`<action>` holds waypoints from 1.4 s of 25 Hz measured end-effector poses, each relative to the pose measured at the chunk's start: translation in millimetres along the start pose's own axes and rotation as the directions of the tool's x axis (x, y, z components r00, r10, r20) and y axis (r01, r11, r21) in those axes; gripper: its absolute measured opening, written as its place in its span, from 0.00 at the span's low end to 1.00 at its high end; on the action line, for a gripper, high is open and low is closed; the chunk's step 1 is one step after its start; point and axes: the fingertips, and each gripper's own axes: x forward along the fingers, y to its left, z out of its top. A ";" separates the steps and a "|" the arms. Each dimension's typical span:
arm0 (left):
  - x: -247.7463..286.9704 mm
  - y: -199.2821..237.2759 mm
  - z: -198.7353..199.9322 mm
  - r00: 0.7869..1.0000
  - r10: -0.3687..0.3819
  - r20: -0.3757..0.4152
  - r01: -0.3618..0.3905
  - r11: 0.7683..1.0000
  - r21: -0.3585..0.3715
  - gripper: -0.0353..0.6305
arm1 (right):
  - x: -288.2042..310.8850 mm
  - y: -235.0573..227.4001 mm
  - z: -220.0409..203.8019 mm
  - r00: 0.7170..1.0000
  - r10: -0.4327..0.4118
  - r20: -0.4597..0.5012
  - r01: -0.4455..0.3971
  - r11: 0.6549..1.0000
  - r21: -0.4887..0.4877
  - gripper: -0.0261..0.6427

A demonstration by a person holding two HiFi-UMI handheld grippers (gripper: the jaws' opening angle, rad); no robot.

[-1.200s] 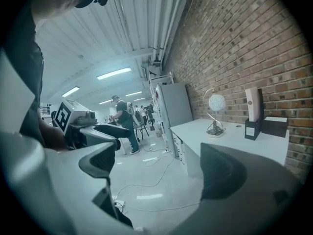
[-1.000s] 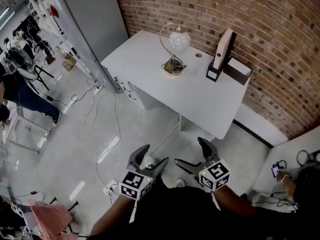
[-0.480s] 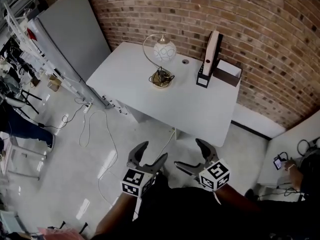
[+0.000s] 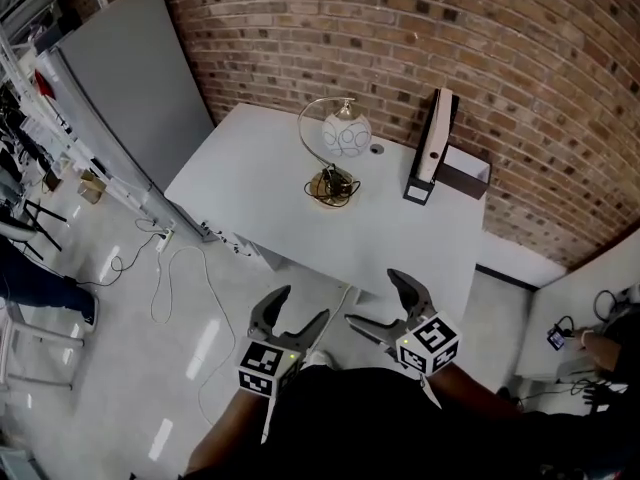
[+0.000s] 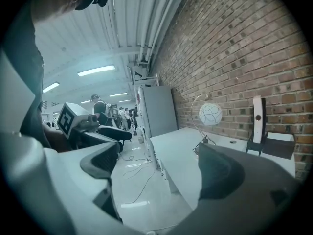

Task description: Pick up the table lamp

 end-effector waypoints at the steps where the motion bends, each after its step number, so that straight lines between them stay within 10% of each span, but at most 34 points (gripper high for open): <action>1: 0.0 12.4 1.1 1.000 -0.002 0.001 0.002 1.000 0.006 0.57 | 9.8 -2.9 1.6 1.000 -0.011 0.000 0.011 1.000 0.002 0.83; 20: 66.5 95.7 7.3 0.986 -0.159 -0.039 0.159 0.987 -0.001 0.57 | 91.4 -51.8 11.4 0.990 -0.134 -0.036 0.136 0.988 0.075 0.81; 35: 154.3 133.7 77.5 0.994 -0.104 -0.017 0.104 0.994 0.043 0.57 | 121.0 -162.3 41.5 0.988 -0.150 0.029 0.147 0.984 0.105 0.79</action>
